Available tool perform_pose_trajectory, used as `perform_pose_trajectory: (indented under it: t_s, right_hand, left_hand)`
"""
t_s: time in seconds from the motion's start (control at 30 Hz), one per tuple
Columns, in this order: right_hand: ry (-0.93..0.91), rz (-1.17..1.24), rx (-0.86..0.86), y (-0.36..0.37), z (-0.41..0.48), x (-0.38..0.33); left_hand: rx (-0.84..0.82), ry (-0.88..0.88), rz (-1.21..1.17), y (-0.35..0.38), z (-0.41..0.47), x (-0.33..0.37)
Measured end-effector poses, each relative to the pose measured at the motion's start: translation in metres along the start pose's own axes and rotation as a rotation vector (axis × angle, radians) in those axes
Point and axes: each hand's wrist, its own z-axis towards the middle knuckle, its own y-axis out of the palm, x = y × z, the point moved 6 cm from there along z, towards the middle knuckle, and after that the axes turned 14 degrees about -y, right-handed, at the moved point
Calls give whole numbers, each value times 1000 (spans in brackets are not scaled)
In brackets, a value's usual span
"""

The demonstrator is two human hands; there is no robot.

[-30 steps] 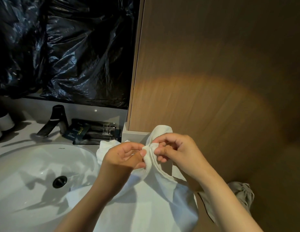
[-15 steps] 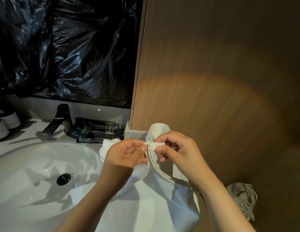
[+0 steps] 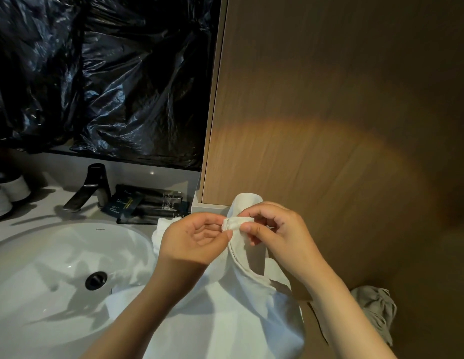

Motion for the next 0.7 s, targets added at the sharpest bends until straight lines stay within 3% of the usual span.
perform_pose_trajectory:
  t_s: [0.3, 0.5, 0.7]
  right_hand:
    - [-43, -568, -161, -64, 17, 12]
    - [-264, -776, -5, -83, 44, -33]
    - [-343, -673, 172, -107, 75, -64]
  left_hand:
    - [87, 234, 156, -30, 20, 69]
    - [90, 416, 180, -40, 31, 126]
    - [129, 547, 167, -47, 35, 170]
